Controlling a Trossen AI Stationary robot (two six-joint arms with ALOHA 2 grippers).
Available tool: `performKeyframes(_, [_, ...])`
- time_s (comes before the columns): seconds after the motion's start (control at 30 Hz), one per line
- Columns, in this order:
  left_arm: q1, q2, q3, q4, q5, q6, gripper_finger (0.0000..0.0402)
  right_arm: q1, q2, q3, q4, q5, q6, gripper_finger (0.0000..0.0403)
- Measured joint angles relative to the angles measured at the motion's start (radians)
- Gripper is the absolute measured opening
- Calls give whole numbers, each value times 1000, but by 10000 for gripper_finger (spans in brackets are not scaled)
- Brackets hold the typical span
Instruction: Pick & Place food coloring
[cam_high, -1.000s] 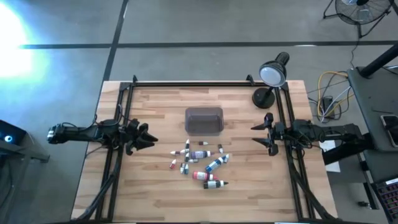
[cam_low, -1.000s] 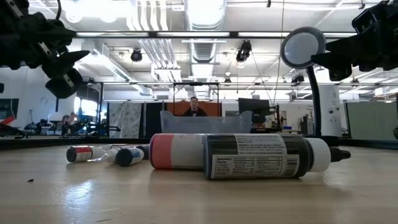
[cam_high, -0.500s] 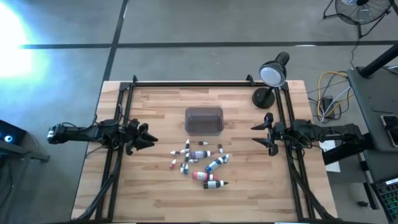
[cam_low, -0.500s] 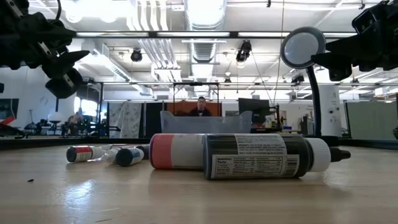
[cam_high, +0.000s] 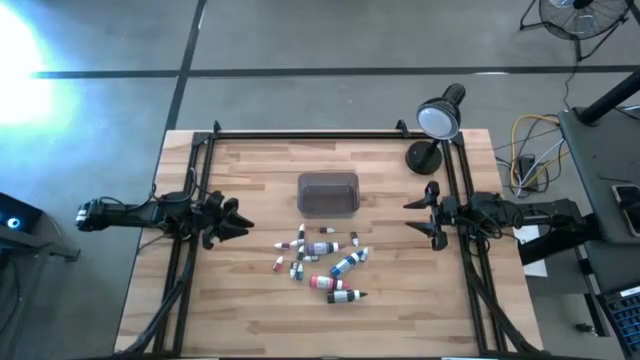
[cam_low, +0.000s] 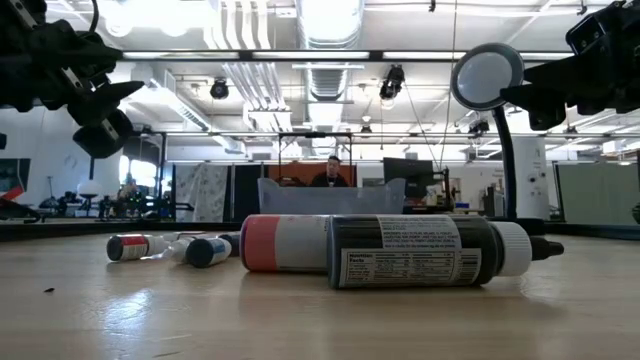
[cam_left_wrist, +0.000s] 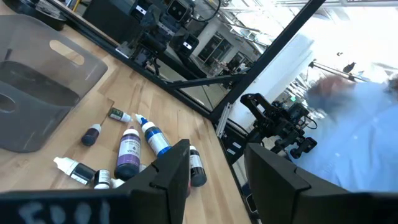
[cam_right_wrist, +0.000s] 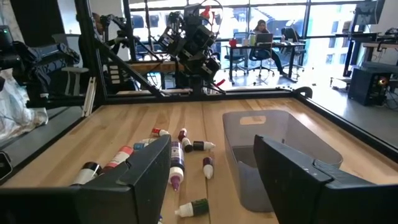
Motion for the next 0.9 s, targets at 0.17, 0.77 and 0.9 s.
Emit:
performKeyframes(0.17, [0,0,0,0,0,0,131,0,0,0,0,0,4,224])
performKeyframes(0.77, [0,-1,0,213,-506,-238,131,-1,0,0,5,50,-77,224])
performKeyframes(0.9, [0,-1,0,212,-565,-359,131,-1,0,0,15,128,-91,224])
